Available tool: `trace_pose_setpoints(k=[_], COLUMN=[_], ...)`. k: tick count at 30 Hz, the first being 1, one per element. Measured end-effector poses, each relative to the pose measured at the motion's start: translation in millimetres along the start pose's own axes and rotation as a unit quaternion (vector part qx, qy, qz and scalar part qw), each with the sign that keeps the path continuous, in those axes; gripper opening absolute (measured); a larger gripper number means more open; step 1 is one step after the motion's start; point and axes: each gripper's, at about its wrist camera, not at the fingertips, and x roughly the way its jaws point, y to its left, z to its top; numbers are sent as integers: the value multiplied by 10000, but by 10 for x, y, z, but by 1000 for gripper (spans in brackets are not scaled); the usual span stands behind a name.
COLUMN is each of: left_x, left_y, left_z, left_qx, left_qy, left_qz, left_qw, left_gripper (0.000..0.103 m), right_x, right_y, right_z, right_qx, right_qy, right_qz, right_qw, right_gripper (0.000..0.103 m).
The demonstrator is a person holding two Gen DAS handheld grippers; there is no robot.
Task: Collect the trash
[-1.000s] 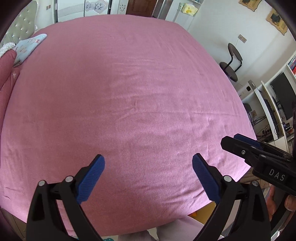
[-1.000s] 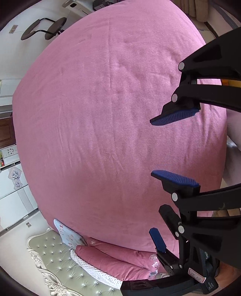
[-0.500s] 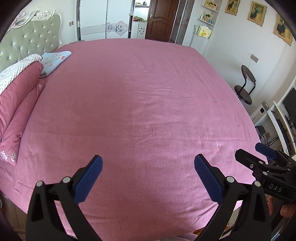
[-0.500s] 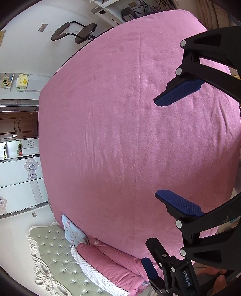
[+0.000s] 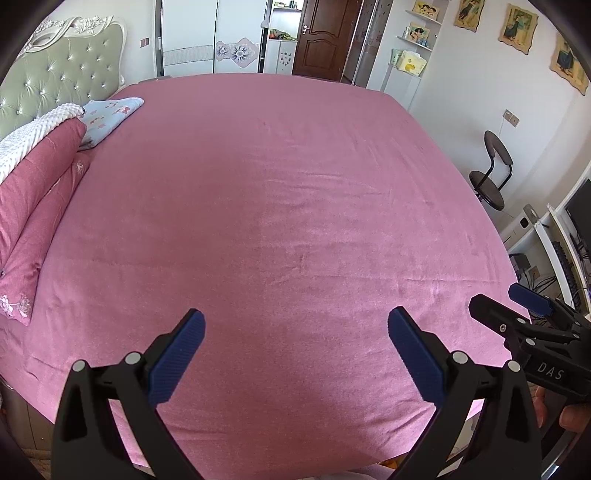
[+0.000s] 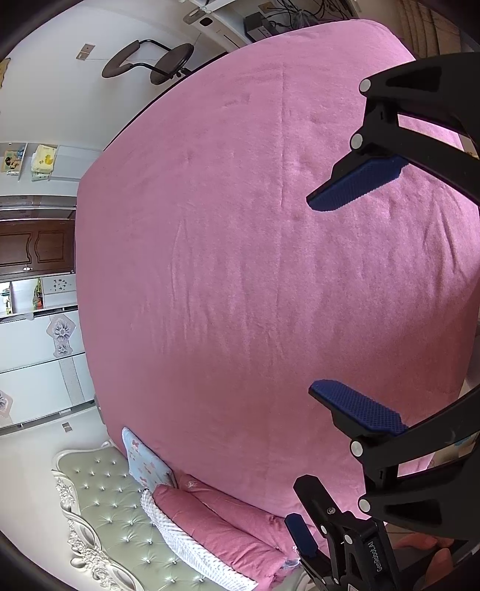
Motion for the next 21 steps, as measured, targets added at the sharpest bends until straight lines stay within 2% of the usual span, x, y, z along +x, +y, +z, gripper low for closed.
trace_pose_setpoints(k=[8, 21], left_x=[20, 18], left_y=[-34, -42], left_z=[37, 71], left_qx=[50, 141], left_qy=[23, -39], left_qz=[204, 242], left_qw=[9998, 9996], left_gripper=[99, 99], right_x=[37, 85], right_y=[-32, -63], right_z=[2, -10], right_qx=[57, 138], right_qy=[69, 107], right_qz=[6, -11], right_qw=[10000, 9998], right_gripper=[89, 89])
